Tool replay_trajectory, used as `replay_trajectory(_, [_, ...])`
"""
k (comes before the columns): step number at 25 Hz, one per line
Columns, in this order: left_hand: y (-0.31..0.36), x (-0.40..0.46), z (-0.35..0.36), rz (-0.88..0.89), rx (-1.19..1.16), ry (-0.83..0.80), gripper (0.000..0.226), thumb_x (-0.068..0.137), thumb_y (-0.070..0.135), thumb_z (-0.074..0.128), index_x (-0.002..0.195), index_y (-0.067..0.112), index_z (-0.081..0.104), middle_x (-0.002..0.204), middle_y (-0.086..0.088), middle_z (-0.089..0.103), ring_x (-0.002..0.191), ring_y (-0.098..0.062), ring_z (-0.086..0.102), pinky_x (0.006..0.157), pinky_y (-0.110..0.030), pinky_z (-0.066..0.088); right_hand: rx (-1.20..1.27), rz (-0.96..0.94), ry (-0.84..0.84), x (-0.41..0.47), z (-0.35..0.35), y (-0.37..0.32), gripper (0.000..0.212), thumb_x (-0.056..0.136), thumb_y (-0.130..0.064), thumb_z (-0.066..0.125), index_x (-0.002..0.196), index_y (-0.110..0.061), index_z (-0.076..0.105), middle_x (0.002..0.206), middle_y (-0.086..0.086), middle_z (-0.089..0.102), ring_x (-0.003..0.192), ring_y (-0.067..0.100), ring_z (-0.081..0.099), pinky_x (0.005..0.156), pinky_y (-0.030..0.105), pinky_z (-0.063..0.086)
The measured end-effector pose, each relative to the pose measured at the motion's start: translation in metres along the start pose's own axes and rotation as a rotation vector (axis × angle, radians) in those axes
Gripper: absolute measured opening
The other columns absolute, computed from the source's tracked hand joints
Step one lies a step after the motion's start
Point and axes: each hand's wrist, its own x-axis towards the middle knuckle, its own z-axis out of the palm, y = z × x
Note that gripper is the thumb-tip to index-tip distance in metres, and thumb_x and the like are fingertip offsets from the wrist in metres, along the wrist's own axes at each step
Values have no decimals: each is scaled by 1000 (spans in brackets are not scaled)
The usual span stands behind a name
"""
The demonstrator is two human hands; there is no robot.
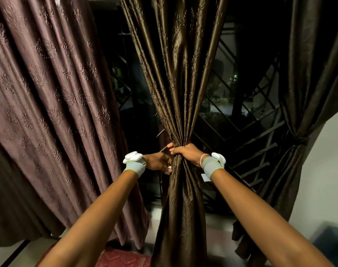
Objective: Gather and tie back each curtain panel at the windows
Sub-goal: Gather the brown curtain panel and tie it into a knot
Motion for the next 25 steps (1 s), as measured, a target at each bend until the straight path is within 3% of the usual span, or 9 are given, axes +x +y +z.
replay_trajectory(4, [-3,-2,4,-39,278,135,29,83,28,73,106,11,67,98,-10,68,92,-23,61,83,-28,46,8,37,-57,-4,2,1,22,75,-3,69,93,-12,77,91,9,74,94,22,68,96,35,52])
replay_trajectory(7, [-1,-6,0,-57,475,209,34,85,39,68,94,7,69,97,-17,68,86,-27,61,69,-26,39,-1,12,-74,-8,1,0,16,78,-3,62,86,-5,76,82,8,74,87,18,69,90,28,54])
replay_trajectory(10, [0,-10,-5,-44,514,327,35,80,39,73,91,6,68,95,-18,67,90,-32,63,64,-26,35,-6,-9,-62,-15,3,-7,16,82,0,58,80,-2,74,73,4,73,75,12,68,78,17,55])
replay_trajectory(12, [-1,-12,-4,-69,500,416,35,77,41,75,92,11,65,100,-14,67,95,-31,63,68,-29,39,-11,-5,-60,-17,4,-9,16,81,0,57,78,1,73,72,5,73,73,12,67,74,16,55])
replay_trajectory(15, [-3,-10,3,-143,464,503,33,75,49,72,91,22,60,102,-9,68,98,-32,63,70,-31,44,-28,22,-51,-18,7,-8,14,79,-3,60,76,-1,74,82,14,72,81,20,67,85,26,56])
replay_trajectory(18, [0,-9,12,-169,384,530,24,71,47,67,85,29,60,92,-6,71,94,-32,67,76,-37,54,-21,42,-29,-18,8,-5,13,75,-5,63,71,-4,76,82,14,74,86,26,69,95,35,53])
replay_trajectory(22, [4,-10,15,-170,282,631,19,75,38,67,91,30,62,97,-9,68,92,-33,65,75,-36,50,-74,70,13,-18,10,-6,12,69,-12,69,75,-5,77,90,19,74,86,26,69,92,34,52])
replay_trajectory(23, [5,-9,17,-141,150,657,16,77,33,68,91,27,63,92,-8,69,84,-28,66,74,-35,52,-87,77,26,-17,10,-6,12,68,-14,70,74,-7,77,88,18,74,83,24,69,91,33,52])
replay_trajectory(25, [12,-7,23,-93,-378,642,4,85,16,64,85,19,61,70,-8,64,53,-16,61,55,-25,51,-95,89,61,-16,11,-4,18,66,-21,72,77,-8,77,85,13,74,84,24,69,90,34,52])
